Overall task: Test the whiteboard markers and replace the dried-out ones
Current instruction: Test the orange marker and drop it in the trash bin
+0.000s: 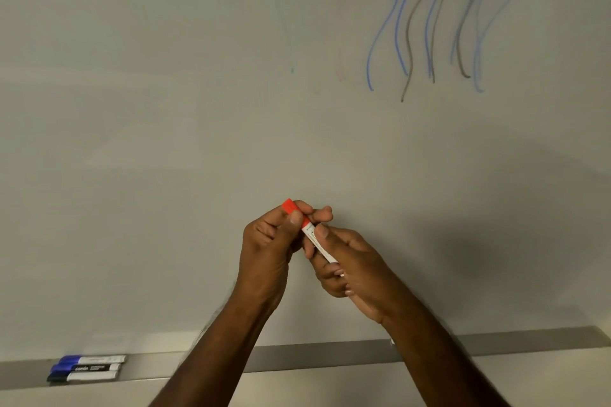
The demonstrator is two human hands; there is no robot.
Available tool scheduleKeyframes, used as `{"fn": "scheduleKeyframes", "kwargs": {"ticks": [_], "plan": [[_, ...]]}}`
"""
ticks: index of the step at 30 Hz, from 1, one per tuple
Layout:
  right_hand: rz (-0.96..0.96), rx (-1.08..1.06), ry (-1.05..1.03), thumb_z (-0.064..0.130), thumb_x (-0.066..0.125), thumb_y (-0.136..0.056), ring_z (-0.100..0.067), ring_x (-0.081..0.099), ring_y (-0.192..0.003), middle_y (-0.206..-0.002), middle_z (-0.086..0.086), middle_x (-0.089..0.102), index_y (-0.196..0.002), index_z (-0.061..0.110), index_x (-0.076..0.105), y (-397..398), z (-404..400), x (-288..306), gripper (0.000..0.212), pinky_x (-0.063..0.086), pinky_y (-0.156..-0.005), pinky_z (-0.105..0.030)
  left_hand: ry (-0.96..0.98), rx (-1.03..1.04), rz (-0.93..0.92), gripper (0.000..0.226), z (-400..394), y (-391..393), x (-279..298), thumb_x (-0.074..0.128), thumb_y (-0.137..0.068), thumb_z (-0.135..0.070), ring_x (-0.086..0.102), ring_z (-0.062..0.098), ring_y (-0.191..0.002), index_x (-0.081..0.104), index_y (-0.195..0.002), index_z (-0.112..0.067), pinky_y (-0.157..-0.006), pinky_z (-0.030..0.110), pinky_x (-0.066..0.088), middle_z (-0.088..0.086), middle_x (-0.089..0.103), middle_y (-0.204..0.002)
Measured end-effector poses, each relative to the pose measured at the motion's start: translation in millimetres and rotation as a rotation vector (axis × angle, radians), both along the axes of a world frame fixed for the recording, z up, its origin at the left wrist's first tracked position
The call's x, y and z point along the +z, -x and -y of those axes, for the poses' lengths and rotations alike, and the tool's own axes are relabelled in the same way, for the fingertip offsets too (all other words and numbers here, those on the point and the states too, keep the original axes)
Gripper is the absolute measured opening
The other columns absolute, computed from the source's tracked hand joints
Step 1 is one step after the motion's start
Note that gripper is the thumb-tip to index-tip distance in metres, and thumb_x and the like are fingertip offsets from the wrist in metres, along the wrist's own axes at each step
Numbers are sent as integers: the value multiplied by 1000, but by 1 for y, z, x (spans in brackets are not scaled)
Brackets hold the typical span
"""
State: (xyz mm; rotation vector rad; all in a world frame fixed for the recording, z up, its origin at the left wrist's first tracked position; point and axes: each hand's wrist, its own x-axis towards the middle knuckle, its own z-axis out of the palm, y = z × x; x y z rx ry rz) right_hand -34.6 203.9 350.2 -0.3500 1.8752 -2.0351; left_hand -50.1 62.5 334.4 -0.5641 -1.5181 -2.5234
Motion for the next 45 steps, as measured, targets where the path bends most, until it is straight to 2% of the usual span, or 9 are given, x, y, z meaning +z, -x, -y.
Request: {"fn": "scheduleKeyframes", "kwargs": {"ticks": [6, 12, 18, 24, 29, 33, 38, 41, 45], "plan": [[-740, -384, -511, 48, 42, -99, -7, 41, -48, -56, 11, 47, -79, 27, 54, -2, -4, -14, 31, 33, -46, -25, -148, 269, 30, 19, 9, 7, 22, 56, -92, -22, 72, 28, -104, 66, -94, -6, -95, 52, 55, 13, 77, -89], [-667, -520, -281, 50, 46, -92, -6, 41, -50, -56, 10, 49, -84, 27, 66, -1, -16, -18, 31, 34, -49, -20, -62, 307, -162, 28, 31, 11, 47, 42, -105, -25, 64, 30, -122, 63, -107, -6, -92, 49, 56, 14, 69, -126], [-708, -540, -126, 27, 57, -99, -12, 43, -47, -71, -7, 62, -131, 39, 62, -2, -18, 0, 34, 41, -46, -23, -3, 276, -148, 28, 29, 19, 44, 37, -99, -27, 72, 45, -82, 52, -77, -17, -79, 47, 60, 20, 73, -92], [-772, -567, 93, 12, 52, -94, -24, 60, -50, -80, -12, 68, -106, 32, 77, 4, -19, 27, 34, 47, -43, -27, 297, 476, -350, 41, 28, 23, 70, 61, -87, -42, 69, 21, -59, 62, -55, -17, -66, 27, 54, 7, 69, -59], [-771, -499, 291, 16, 39, -93, -42, 70, -77, -97, -26, 72, -113, 19, 73, 11, -18, 73, 40, 52, -53, -35, 497, 713, -763, 30, 43, 43, 124, 53, -99, -32, 72, 16, -97, 77, -99, -13, -81, 40, 56, -3, 76, -101], [-941, -488, 327, 6, 41, -90, -41, 71, -84, -104, -24, 72, -120, 7, 62, 13, -11, 117, 37, 56, -54, -34, 695, 997, -1054, 47, 60, 63, 174, 41, -101, -27, 40, 27, -144, 56, -137, 0, -116, 51, 34, 17, 43, -153], [-1207, -603, 328, 10, 56, -90, -35, 65, -61, -75, -20, 64, -106, 4, 60, 28, 6, 174, 17, 49, -48, -30, 858, 1252, -1061, 56, 83, 87, 228, 30, -105, -30, 16, 33, -153, 33, -153, -2, -122, 60, 13, 18, 23, -163], [-1331, -661, 318, 32, 42, -96, -32, 57, -55, -69, -17, 57, -100, 7, 67, 36, 16, 205, 35, 47, -43, -35, 999, 1348, -989, 58, 92, 103, 247, 25, -107, -38, 8, 27, -155, 23, -157, -9, -123, 56, 11, 9, 15, -167], [-1419, -717, 237, 14, 49, -96, -31, 65, -63, -76, -14, 67, -108, 8, 63, 46, 26, 240, 19, 52, -51, -40, 1119, 1407, -920, 62, 95, 122, 256, 22, -106, -42, 3, 26, -155, 16, -159, -10, -124, 55, 9, 9, 9, -168]]}}
